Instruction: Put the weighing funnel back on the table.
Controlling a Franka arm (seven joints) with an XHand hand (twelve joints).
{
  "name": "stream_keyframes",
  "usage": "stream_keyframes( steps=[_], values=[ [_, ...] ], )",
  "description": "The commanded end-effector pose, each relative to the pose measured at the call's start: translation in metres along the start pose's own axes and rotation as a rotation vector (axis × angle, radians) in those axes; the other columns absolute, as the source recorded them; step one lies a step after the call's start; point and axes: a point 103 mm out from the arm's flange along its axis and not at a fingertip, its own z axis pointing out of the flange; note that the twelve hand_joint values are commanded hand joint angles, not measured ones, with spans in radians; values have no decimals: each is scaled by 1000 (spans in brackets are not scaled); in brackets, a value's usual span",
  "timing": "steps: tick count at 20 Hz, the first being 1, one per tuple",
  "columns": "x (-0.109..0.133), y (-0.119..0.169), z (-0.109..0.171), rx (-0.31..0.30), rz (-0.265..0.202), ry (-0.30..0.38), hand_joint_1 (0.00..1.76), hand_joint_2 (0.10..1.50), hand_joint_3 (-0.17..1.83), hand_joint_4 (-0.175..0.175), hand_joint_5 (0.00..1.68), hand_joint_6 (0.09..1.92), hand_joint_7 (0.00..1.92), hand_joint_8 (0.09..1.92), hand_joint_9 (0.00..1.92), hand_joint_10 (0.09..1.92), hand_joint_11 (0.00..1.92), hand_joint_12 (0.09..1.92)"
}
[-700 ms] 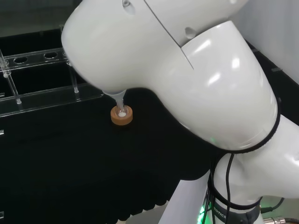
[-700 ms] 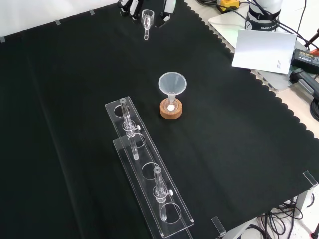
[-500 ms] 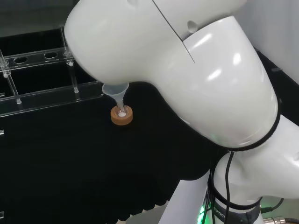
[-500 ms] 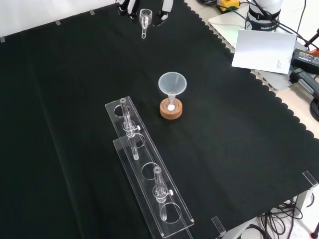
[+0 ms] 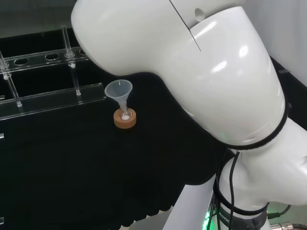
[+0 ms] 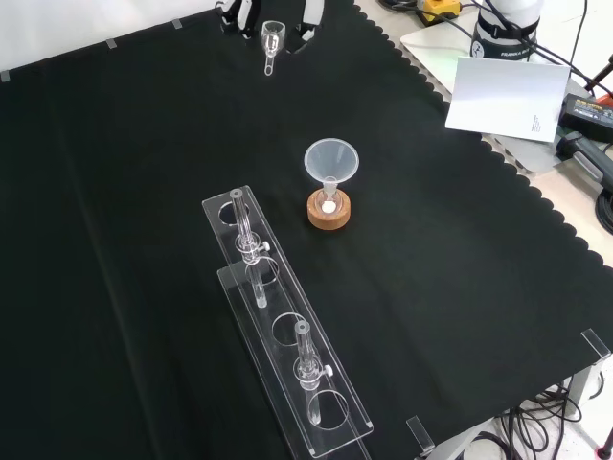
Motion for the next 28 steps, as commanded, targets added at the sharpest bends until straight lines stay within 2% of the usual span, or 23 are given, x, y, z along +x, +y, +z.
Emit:
stream_keyframes(
  steps=[1,10,20,28],
  values=[
    [-4,25,13,17,-20,37,1108,688,627,175,1221,754,544,671,900,336,777,1055],
    [-7,70,47,63,-39,52,1108,688,627,175,1221,755,544,671,900,336,776,1055],
    [31,108,88,97,-76,-2,1108,688,627,175,1221,755,545,672,900,336,776,1055],
    [50,128,119,71,-88,-13,1110,686,628,175,1223,753,548,673,902,337,776,1055]
  ],
)
